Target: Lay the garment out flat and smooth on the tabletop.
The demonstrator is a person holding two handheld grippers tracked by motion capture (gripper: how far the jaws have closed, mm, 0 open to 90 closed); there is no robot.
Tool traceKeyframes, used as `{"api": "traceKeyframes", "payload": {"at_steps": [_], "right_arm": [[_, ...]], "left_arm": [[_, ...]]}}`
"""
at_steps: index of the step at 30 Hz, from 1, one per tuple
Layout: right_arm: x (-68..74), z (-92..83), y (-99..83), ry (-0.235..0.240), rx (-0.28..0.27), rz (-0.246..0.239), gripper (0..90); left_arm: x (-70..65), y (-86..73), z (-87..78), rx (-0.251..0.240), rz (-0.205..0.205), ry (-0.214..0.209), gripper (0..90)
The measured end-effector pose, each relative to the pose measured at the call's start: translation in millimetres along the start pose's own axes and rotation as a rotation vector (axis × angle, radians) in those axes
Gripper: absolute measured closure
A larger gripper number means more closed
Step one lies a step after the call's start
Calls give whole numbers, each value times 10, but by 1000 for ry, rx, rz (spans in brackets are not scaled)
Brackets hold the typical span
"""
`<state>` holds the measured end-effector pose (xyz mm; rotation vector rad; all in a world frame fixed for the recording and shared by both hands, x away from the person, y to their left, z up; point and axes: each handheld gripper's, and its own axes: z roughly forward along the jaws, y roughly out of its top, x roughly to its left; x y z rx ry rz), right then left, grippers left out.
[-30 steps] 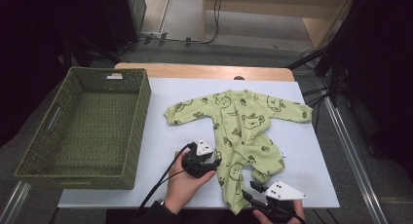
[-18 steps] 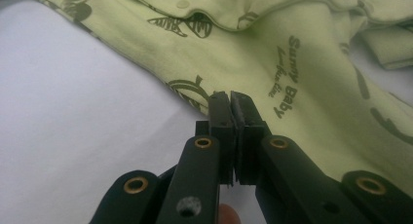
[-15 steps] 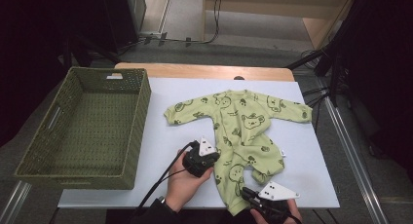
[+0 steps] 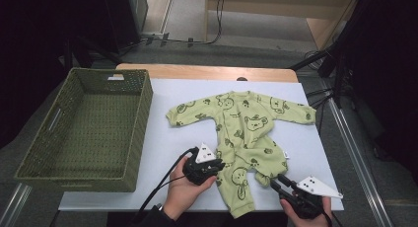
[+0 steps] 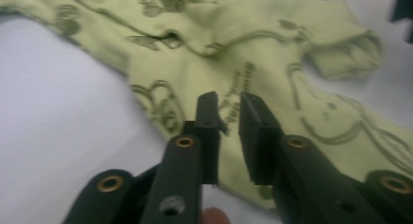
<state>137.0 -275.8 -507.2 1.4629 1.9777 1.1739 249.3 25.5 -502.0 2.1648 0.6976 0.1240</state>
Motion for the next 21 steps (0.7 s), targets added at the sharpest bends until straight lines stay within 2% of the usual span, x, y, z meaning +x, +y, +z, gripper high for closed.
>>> {"api": "traceKeyframes", "payload": {"at_steps": [2,5,9,12,14,17,19,21], "right_arm": [[-64,22,-13,-29,18,12,535],[-139,79,-45,-60,49,45,469],[-246,114,-40,-96,48,83,425],[-318,132,-22,-110,54,86,425],[-366,158,-11,-97,63,88,425],[-447,230,9,-30,105,89,467],[-453,248,26,-5,116,80,557],[-440,256,56,24,114,55,696]], "left_arm": [[-20,-19,47,21,7,-15,890],[-41,-59,118,58,17,-11,891],[-45,-67,118,57,20,-5,892],[-57,-76,125,52,24,0,892],[-53,-79,126,51,24,-2,892],[-31,-84,125,48,2,-15,892],[-24,-85,123,49,-1,-18,892],[-40,-88,123,46,6,-11,892]]}}
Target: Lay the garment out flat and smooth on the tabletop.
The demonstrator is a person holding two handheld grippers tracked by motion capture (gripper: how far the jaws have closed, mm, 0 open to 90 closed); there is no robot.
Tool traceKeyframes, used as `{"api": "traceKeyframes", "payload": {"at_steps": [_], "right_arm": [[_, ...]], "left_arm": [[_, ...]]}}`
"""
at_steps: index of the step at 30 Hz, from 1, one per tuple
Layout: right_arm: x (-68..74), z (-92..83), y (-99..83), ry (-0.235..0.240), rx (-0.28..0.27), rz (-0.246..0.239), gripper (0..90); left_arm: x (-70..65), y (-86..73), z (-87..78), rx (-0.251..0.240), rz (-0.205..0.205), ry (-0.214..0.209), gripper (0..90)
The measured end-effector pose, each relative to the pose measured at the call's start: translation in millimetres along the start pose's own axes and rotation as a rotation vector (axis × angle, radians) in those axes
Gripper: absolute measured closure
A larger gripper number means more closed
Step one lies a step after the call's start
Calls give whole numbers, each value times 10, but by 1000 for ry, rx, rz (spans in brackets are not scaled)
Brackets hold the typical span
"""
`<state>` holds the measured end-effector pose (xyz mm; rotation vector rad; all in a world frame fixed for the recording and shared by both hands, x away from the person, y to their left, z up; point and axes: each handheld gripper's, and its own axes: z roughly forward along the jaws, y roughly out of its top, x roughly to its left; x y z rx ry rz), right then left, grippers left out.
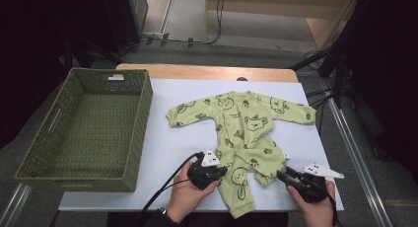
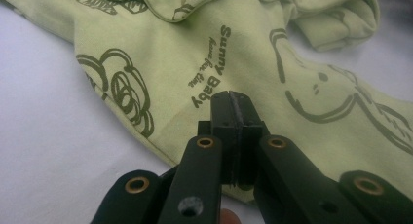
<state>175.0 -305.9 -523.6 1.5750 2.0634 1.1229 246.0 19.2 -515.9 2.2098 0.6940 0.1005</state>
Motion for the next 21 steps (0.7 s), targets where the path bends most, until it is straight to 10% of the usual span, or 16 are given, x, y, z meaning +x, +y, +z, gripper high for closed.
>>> {"api": "traceKeyframes", "payload": {"at_steps": [5,13,21], "right_arm": [[62,-95,159,38,-51,-45,870],[215,-156,622,84,-142,-122,878],[50,-128,229,23,-70,-56,713]], "left_arm": [[9,-3,0,-3,-5,-5,892],[9,-4,-3,-3,-5,-2,892],[5,-10,-6,-8,-3,-3,892]]}}
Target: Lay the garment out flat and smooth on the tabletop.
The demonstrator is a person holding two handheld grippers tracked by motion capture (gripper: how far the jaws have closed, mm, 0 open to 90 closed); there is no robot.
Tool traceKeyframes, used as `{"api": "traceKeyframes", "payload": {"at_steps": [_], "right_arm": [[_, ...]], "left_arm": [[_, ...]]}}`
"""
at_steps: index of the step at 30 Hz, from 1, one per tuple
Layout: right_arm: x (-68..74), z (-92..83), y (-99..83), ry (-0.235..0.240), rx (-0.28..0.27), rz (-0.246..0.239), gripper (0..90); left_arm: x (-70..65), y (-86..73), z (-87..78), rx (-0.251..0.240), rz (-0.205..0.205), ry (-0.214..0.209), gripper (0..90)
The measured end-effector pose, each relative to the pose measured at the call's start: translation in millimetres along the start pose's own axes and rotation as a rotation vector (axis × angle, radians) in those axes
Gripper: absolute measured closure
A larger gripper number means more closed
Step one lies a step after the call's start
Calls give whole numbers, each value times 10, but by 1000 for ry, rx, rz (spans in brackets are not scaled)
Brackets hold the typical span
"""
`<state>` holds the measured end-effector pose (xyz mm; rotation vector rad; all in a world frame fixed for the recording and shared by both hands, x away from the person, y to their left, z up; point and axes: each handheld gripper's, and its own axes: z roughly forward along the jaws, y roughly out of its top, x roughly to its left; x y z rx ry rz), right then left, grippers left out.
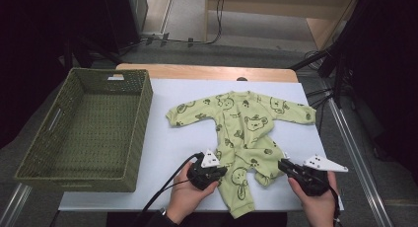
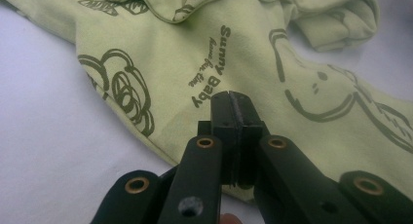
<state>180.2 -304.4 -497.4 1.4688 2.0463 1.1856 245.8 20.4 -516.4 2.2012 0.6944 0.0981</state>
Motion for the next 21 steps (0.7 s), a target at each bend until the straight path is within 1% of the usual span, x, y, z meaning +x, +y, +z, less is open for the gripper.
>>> {"api": "traceKeyframes", "payload": {"at_steps": [2,3,4,6,7,8,9,10,11,12,13,14,15,16,18,21], "right_arm": [[-29,-1,-112,-24,13,33,657],[-28,-2,-153,-21,16,40,641],[-11,-2,-183,-4,14,40,627],[74,0,-216,27,2,13,604],[123,10,-224,36,6,0,593],[182,40,-233,30,19,-8,573],[211,72,-238,3,33,-13,545],[223,101,-240,-24,44,-2,515],[220,140,-245,-55,60,18,506],[211,176,-252,-64,73,38,515],[204,201,-255,-64,80,42,546],[210,206,-249,-73,83,28,594],[218,211,-242,-71,88,15,667],[222,216,-240,-58,90,6,738],[229,210,-231,-54,82,-12,830],[235,167,-175,-52,59,-22,857]], "left_arm": [[-4,0,0,1,3,2,892],[-6,0,0,0,2,3,892],[-6,0,0,0,3,3,892],[-7,0,0,0,3,3,891],[-6,0,0,0,2,3,892],[-5,0,0,1,3,3,891],[-4,0,0,1,3,3,892],[-4,0,-1,0,2,3,892],[-3,-1,0,0,1,2,891],[-2,-1,0,-1,1,2,891],[-1,-1,-1,-1,0,1,892],[0,-1,-1,0,-1,0,892],[1,-1,-1,0,-3,-1,892],[3,-1,-2,1,-4,-1,891],[5,-1,-1,1,-8,-3,892],[0,0,-1,2,-1,1,892]]}}
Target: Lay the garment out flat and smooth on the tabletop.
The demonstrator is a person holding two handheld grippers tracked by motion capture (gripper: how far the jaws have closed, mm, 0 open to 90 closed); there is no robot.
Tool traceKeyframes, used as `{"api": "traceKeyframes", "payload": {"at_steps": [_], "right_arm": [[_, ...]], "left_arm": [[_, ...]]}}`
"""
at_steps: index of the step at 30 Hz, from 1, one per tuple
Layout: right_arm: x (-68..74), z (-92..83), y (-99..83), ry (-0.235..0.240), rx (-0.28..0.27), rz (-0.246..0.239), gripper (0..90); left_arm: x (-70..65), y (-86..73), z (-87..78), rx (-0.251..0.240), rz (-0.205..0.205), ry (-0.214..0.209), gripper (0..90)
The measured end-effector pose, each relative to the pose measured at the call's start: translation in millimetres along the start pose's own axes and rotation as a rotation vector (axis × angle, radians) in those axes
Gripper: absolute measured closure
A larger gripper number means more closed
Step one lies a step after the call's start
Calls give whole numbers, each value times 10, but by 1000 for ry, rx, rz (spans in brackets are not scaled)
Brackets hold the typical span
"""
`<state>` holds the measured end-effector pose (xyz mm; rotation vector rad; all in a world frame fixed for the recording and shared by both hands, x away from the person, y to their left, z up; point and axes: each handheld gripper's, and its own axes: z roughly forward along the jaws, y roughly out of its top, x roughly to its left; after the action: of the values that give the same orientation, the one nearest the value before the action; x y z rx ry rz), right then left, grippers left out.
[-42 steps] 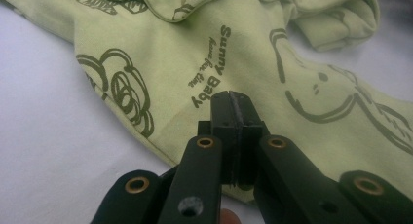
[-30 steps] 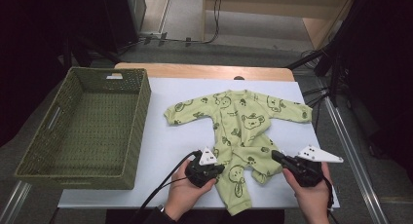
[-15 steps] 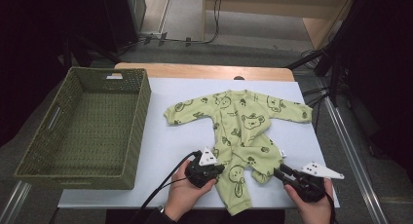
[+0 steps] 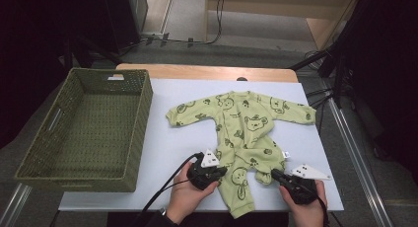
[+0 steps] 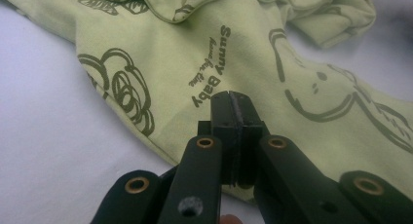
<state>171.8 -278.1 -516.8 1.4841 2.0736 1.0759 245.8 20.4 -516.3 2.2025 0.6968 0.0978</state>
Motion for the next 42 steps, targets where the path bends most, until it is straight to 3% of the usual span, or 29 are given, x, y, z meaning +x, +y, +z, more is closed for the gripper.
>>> {"api": "traceKeyframes", "payload": {"at_steps": [5,9,16,20,23,27,29,32,37,42], "right_arm": [[7,-106,233,18,-66,-25,860],[43,-40,512,25,-92,-65,860],[109,491,881,54,-12,-127,860],[75,787,878,62,71,-129,856],[31,882,859,113,108,-123,817],[-26,715,882,149,29,-85,627],[-64,584,878,154,-17,-90,592],[-136,364,804,132,-76,-91,592],[-296,160,563,81,-88,-83,594],[-510,-40,237,57,-127,17,629]], "left_arm": [[5,0,0,0,-7,-4,892],[-3,-1,1,-2,1,1,892],[5,-1,-1,1,-3,-2,892],[6,-2,-1,0,-6,-3,892],[5,-3,-2,0,-6,-3,892],[7,-2,-2,0,-5,-3,892],[7,-2,-2,0,-5,-2,892],[5,-3,-1,-2,-8,-3,892],[6,-3,-2,0,-7,-4,892],[7,-3,0,-2,-9,-5,892]]}}
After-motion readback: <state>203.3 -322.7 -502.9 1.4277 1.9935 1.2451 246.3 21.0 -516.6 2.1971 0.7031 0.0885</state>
